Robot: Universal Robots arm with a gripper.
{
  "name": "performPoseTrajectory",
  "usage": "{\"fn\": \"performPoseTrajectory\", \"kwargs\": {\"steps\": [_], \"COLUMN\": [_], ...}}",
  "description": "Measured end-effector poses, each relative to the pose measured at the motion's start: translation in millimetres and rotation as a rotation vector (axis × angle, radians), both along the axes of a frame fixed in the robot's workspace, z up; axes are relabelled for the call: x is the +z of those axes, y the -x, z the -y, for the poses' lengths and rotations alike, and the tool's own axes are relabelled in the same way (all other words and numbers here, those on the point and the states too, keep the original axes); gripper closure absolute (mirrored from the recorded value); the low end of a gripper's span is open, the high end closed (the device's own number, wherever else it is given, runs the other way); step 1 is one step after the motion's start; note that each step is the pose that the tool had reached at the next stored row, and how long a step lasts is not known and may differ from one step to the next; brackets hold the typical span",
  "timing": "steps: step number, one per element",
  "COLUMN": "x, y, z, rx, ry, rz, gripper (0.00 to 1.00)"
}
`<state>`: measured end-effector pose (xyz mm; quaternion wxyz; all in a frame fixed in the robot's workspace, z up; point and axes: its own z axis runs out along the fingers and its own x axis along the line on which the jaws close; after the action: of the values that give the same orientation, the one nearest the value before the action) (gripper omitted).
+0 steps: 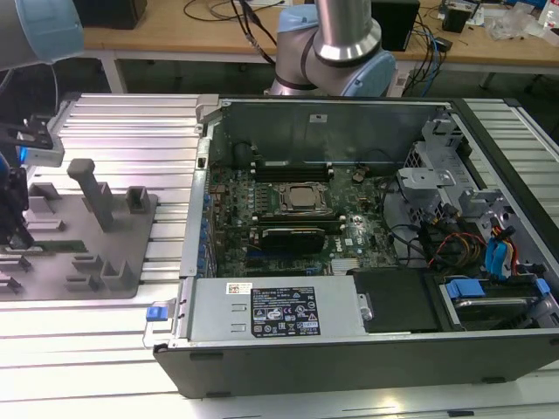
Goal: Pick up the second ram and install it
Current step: 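Pick up the second ram and move it above second insertion slot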
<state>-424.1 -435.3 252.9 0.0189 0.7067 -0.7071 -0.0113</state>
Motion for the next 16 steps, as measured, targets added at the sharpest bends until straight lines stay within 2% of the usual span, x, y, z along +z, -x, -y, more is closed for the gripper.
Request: {"fn": "performPoseTrajectory", "kwargs": {"steps": [3, 5, 7, 12, 13, 16], "x": [16.0, 29.4, 34.9, 65.3, 69.5, 73.6], "y": [-0.1, 0.0, 0.0, 0.0, 0.0, 0.0], "z": [-0.1, -0.3, -0.3, -0.4, -0.4, -0.4], "rx": [0.000, 0.000, 0.000, 0.000, 0.000, 0.000], "ry": [0.0000, 0.0000, 0.0000, 0.0000, 0.0000, -0.0001], "rz": [0.0000, 0.0000, 0.0001, 0.0001, 0.0001, 0.0001], "gripper": [0.91, 0.91, 0.91, 0.91, 0.91, 0.91]}}
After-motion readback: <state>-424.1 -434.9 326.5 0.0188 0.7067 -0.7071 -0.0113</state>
